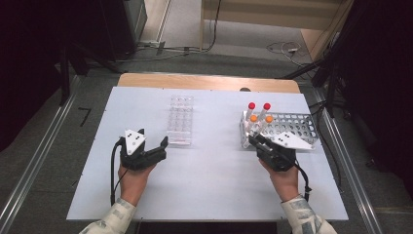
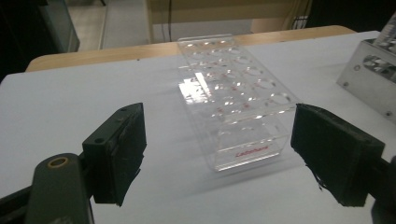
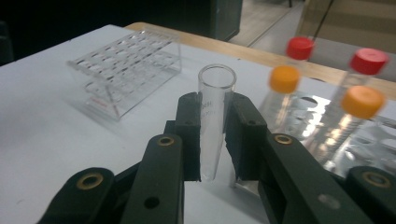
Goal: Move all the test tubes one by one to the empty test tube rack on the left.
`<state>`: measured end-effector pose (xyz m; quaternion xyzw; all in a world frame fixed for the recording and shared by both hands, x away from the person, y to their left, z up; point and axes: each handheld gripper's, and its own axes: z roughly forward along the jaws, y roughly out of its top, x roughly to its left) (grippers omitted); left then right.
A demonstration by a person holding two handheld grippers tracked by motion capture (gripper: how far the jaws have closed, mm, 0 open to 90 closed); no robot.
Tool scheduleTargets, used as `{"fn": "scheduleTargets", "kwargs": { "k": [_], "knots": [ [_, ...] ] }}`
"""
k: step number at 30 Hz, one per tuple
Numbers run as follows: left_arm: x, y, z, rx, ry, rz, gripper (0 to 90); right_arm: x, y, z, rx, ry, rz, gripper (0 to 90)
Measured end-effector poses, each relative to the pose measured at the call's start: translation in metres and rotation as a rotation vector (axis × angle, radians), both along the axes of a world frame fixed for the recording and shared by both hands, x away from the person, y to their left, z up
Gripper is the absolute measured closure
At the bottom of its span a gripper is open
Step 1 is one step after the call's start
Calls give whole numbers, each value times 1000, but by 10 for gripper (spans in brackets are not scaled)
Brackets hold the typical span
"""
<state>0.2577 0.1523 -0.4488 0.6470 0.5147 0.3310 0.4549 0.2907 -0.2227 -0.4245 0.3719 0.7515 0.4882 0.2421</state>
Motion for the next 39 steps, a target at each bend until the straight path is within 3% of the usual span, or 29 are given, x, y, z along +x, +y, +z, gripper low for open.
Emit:
{"fn": "scheduleTargets", "kwargs": {
  "k": [13,18,25,33,39],
  "knots": [
    [17,-45,13,-20,11,-165,261,8,48,-13,-24,28,66,730],
    [21,-59,14,-26,19,-202,282,12,63,-16,-31,36,78,729],
    [23,-71,21,-46,9,-275,386,18,83,-22,-40,53,106,730],
    [27,-89,24,-16,17,-376,492,18,99,-25,-44,54,125,730],
    [29,-95,26,-12,23,-404,571,15,107,-24,-54,41,144,730]
  ]
}}
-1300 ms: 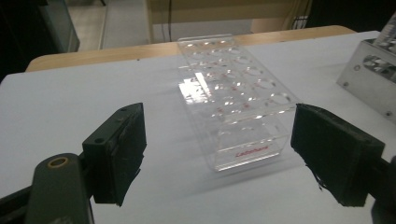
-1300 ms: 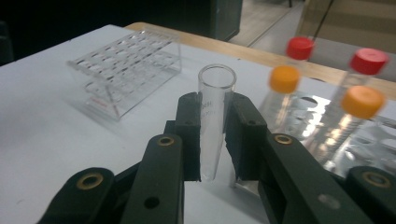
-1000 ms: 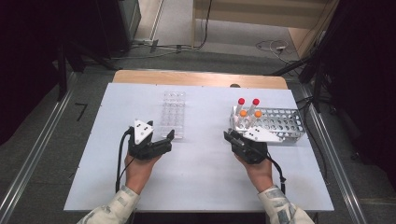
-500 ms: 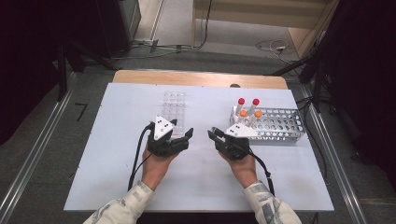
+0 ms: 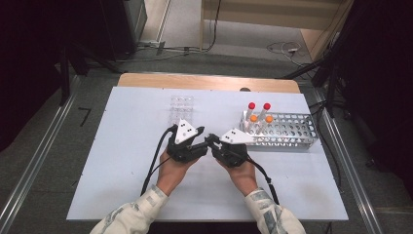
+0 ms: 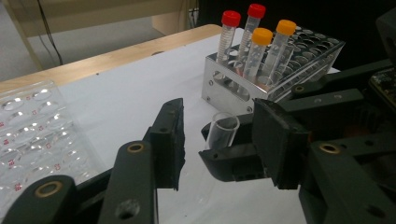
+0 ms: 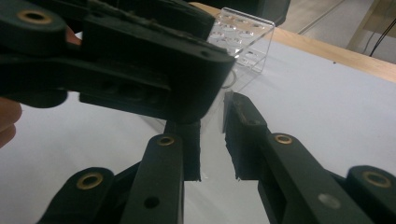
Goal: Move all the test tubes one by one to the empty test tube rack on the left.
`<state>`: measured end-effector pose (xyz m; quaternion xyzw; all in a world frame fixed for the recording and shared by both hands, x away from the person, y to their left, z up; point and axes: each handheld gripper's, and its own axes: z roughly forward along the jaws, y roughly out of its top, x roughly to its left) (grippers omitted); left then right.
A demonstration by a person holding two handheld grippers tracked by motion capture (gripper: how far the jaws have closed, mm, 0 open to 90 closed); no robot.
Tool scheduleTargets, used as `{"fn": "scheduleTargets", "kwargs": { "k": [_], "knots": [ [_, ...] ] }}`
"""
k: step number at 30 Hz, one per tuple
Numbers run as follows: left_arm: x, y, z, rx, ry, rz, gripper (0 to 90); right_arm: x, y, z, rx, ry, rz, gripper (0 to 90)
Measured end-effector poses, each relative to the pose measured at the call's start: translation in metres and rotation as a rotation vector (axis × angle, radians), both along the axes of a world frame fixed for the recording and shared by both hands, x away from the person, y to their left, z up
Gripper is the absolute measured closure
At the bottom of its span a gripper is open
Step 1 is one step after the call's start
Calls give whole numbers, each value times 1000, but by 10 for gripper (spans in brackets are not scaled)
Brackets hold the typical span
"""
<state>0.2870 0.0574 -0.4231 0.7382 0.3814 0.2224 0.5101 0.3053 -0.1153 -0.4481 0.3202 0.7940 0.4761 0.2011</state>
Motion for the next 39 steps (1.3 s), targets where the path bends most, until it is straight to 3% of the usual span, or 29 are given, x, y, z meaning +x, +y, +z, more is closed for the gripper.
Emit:
{"fn": "scheduleTargets", "kwargs": {
  "k": [6,22,23,24,25,26,28,31,39],
  "knots": [
    [3,-1,-1,-3,14,-1,675,0,0,0,-3,-4,0,729],
    [7,-1,-1,-16,19,-1,769,0,-1,0,-7,-7,6,718],
    [7,0,0,-16,16,6,770,1,-2,1,-1,-6,16,651],
    [8,0,1,-20,14,9,770,1,-2,1,-1,-6,16,651],
    [9,2,2,-28,14,12,770,1,-3,1,5,4,23,585],
    [10,3,4,-33,13,17,770,1,-3,1,5,4,23,585],
    [12,6,7,-48,11,25,770,1,-7,3,4,16,31,501],
    [16,11,14,-70,4,40,770,-2,-13,4,17,29,37,472],
    [29,18,28,-68,-4,76,770,-4,-33,4,15,45,30,422]
  ]
}}
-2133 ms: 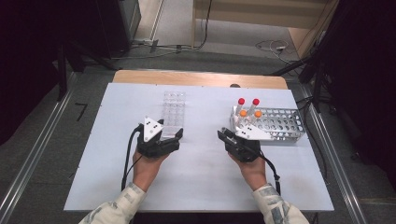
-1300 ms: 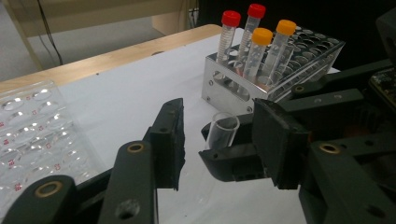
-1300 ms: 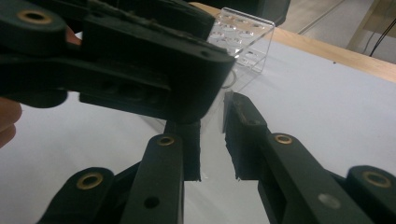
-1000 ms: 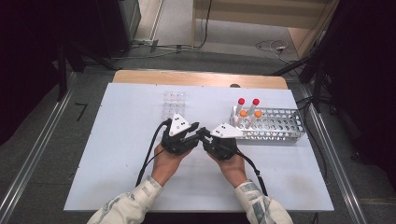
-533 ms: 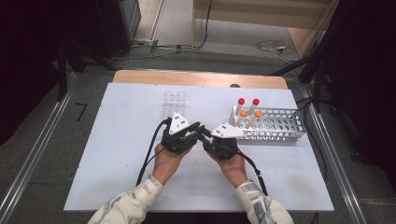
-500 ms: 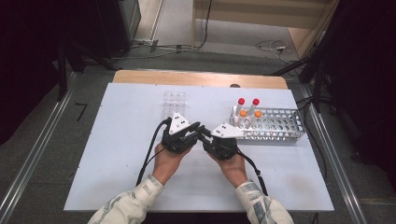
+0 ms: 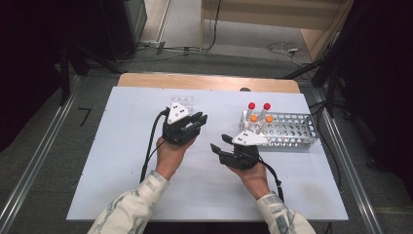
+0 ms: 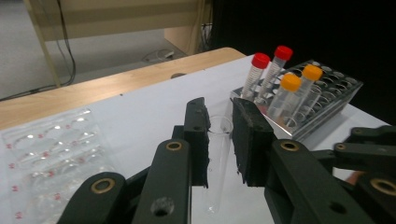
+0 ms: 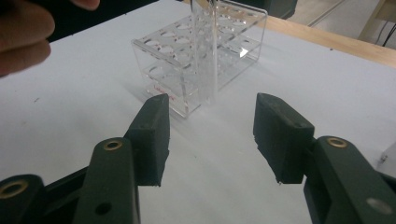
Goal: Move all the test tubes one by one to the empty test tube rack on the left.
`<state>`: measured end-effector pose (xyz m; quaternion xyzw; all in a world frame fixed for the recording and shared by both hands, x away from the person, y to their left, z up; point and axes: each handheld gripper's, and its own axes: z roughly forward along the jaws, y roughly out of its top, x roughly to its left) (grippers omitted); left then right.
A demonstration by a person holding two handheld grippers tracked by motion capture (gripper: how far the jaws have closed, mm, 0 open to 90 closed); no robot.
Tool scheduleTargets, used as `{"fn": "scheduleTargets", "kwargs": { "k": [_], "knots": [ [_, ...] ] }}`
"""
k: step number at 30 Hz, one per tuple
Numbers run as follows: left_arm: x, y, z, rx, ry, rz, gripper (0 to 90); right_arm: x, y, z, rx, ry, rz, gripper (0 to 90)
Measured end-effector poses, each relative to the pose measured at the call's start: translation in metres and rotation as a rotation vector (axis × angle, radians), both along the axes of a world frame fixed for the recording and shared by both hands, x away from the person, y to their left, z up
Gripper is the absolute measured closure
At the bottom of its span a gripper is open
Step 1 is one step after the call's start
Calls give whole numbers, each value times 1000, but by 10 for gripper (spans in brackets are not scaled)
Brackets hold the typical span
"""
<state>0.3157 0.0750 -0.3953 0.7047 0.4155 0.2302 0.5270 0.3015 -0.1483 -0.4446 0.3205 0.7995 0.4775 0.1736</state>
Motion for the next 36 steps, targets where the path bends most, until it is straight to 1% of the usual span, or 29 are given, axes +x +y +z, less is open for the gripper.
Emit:
{"fn": "scheduleTargets", "kwargs": {
  "k": [4,9,11,16,19,23,25,30,33,36],
  "knots": [
    [6,7,5,1,-5,34,770,-2,-7,1,3,1,-1,411],
    [13,19,10,-11,-13,71,769,-4,-19,5,11,1,-15,386],
    [15,23,12,-14,-17,87,770,-4,-21,5,13,0,-17,385],
    [20,30,14,0,-21,118,770,-6,-27,5,11,-4,-27,383],
    [22,33,14,31,-27,138,770,-6,-31,5,15,-1,-36,380],
    [25,35,11,54,-31,162,769,-6,-36,5,15,-2,-44,379],
    [26,35,10,57,-24,162,769,-6,-38,5,15,-3,-49,380],
    [28,30,4,87,-23,165,769,-6,-44,5,19,-2,-61,380],
    [28,29,-3,96,-14,170,769,-6,-46,5,20,-4,-65,380],
    [29,28,-14,102,10,170,769,-7,-47,5,23,-3,-67,380]
  ]
}}
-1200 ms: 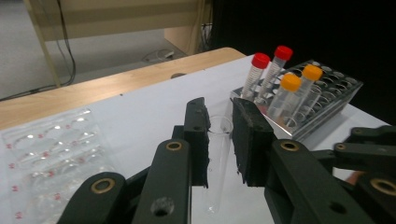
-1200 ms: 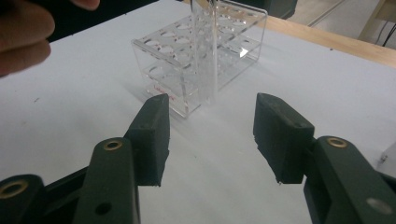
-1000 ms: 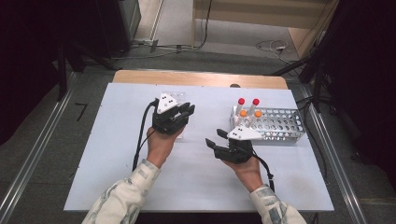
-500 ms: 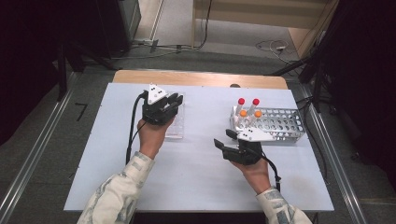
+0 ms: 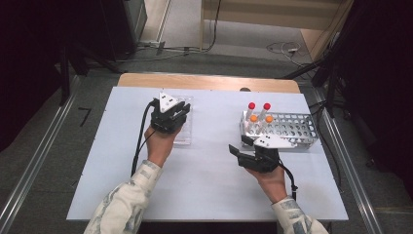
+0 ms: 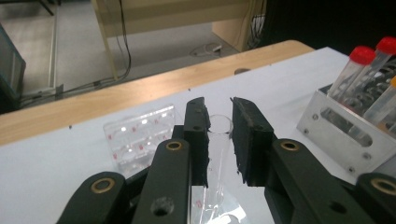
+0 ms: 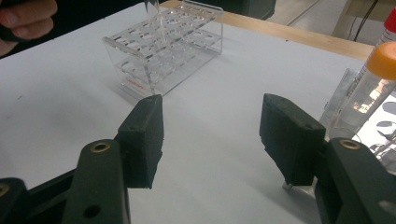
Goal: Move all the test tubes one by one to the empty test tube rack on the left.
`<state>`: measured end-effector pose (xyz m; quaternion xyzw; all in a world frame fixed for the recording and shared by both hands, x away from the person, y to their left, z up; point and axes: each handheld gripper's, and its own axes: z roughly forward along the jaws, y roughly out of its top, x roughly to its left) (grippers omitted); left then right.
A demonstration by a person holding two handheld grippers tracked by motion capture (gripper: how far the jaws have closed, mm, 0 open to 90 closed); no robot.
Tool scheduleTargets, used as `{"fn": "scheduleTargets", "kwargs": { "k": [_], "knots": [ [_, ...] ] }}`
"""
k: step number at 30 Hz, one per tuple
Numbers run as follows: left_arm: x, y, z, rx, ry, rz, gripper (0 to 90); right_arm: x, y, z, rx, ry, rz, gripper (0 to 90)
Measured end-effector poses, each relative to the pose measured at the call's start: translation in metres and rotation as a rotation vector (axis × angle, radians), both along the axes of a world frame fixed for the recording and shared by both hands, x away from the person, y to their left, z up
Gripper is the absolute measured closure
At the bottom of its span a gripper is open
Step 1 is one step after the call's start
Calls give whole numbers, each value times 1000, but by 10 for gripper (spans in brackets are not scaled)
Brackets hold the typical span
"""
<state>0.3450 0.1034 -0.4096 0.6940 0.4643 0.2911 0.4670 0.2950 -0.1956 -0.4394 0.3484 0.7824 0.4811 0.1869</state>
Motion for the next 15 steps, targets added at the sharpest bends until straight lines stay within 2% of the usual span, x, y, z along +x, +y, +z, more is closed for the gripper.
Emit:
{"fn": "scheduleTargets", "kwargs": {
  "k": [8,15],
  "knots": [
    [3,-5,-25,37,56,-3,768,1,0,-1,-2,1,-7,380],
    [4,-2,-27,8,67,0,758,2,-1,-2,-4,-1,-6,380]
  ]
}}
